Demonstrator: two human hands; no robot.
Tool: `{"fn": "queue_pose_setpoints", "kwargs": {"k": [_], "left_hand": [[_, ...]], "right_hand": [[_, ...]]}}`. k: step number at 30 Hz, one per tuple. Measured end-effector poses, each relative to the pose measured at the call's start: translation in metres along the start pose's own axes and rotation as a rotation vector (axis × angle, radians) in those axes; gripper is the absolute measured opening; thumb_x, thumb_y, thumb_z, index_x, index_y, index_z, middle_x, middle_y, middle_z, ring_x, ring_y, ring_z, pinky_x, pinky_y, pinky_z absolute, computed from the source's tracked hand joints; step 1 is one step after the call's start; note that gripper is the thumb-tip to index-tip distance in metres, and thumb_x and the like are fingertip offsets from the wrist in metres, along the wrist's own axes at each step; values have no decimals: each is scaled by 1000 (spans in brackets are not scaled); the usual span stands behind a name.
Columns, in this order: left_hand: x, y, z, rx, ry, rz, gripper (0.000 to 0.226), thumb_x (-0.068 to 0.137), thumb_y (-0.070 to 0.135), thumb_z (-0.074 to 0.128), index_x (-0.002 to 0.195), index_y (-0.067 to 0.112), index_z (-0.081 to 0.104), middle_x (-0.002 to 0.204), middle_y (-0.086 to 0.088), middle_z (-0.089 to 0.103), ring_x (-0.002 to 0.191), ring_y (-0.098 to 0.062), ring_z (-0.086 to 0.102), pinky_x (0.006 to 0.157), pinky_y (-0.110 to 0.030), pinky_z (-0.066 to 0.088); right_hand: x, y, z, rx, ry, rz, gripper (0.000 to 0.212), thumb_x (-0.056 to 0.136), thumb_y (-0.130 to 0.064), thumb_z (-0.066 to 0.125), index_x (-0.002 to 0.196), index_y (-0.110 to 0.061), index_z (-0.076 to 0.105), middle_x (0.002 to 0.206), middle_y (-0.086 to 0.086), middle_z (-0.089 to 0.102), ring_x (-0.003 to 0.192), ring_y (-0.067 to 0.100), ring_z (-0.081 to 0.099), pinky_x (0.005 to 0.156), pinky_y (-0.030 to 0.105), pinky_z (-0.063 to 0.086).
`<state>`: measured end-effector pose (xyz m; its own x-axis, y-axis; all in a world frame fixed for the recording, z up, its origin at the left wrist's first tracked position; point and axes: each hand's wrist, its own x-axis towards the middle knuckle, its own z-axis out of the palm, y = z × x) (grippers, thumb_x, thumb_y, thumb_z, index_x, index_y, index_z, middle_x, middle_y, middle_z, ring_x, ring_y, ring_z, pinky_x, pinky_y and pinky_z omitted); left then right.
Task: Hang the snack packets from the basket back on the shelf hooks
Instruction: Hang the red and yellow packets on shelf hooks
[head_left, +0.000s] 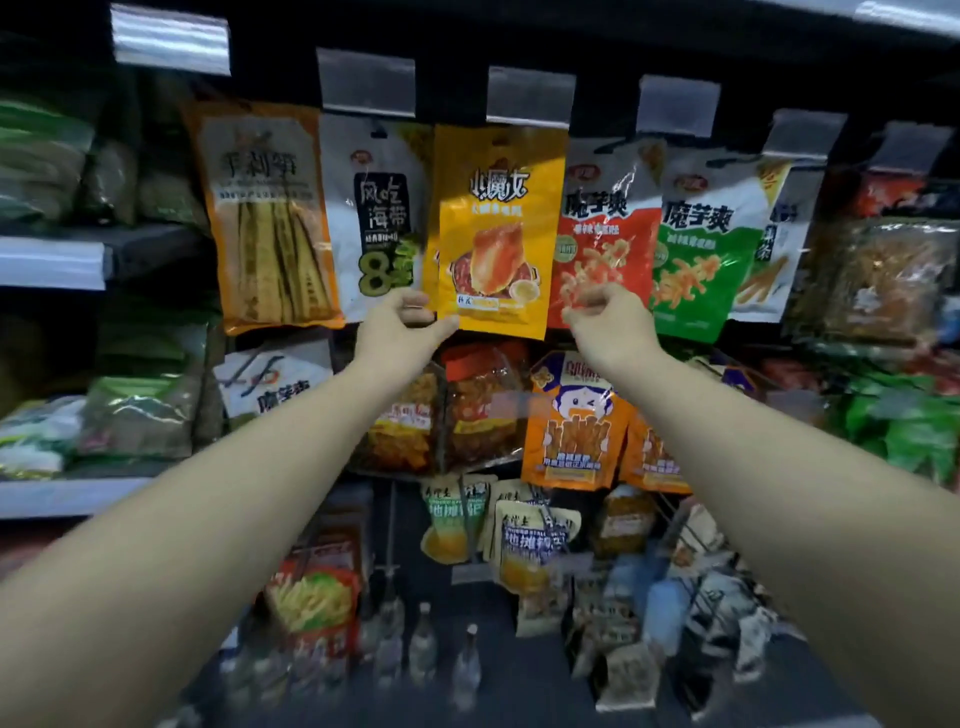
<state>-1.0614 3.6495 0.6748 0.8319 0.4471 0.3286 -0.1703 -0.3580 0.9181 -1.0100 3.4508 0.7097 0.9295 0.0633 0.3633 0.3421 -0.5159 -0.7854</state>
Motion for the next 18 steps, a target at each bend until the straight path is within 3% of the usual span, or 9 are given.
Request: {"fn": "queue_pose_setpoints", "kwargs": {"k": [4,7,10,12,16,18], "left_hand": [[-49,-24,3,78,44,-59,39,85,33,71,116,14,58,102,2,60,91,-14,59,73,-24,48],[-83,-44,4,100,76,-136,28,82,32,74,102,16,61,92,3,61,94,-18,63,83,-30,50],[-120,-70,5,145,53,-256,31,83,34,72,106,16,62,96,3,61,97,-17,60,89,-32,50],[-143,-90,6,155,42,-336,30,84,34,72,105,16,61,99,1,62,97,-17,60,90,-32,51],[-179,-136,5,157,10,-471,28,84,33,72,102,15,61,95,0,63,92,-18,61,87,-31,51],[-195,-158,2,132,-5,-543,20,84,28,72,95,15,61,86,3,61,86,-16,60,84,-29,51]], "right_hand": [[-32,15,2,10,-82,17,34,93,-25,59,123,-10,55,107,6,60,97,26,60,84,37,50],[-56,36,12,8,-179,40,33,94,-25,57,123,-9,54,111,6,60,91,24,57,77,34,47],[-81,59,25,10,-278,71,30,95,-23,57,121,-9,54,112,2,57,93,24,56,83,38,49],[-97,76,35,21,-307,98,29,94,-22,57,120,-8,54,105,2,56,92,23,55,85,39,49],[-127,107,58,-1,-369,150,28,93,-20,59,117,-5,55,96,8,58,82,23,52,71,33,42],[-141,123,73,-13,-402,200,28,94,-17,58,119,-5,54,94,8,57,83,26,51,77,36,46]]}}
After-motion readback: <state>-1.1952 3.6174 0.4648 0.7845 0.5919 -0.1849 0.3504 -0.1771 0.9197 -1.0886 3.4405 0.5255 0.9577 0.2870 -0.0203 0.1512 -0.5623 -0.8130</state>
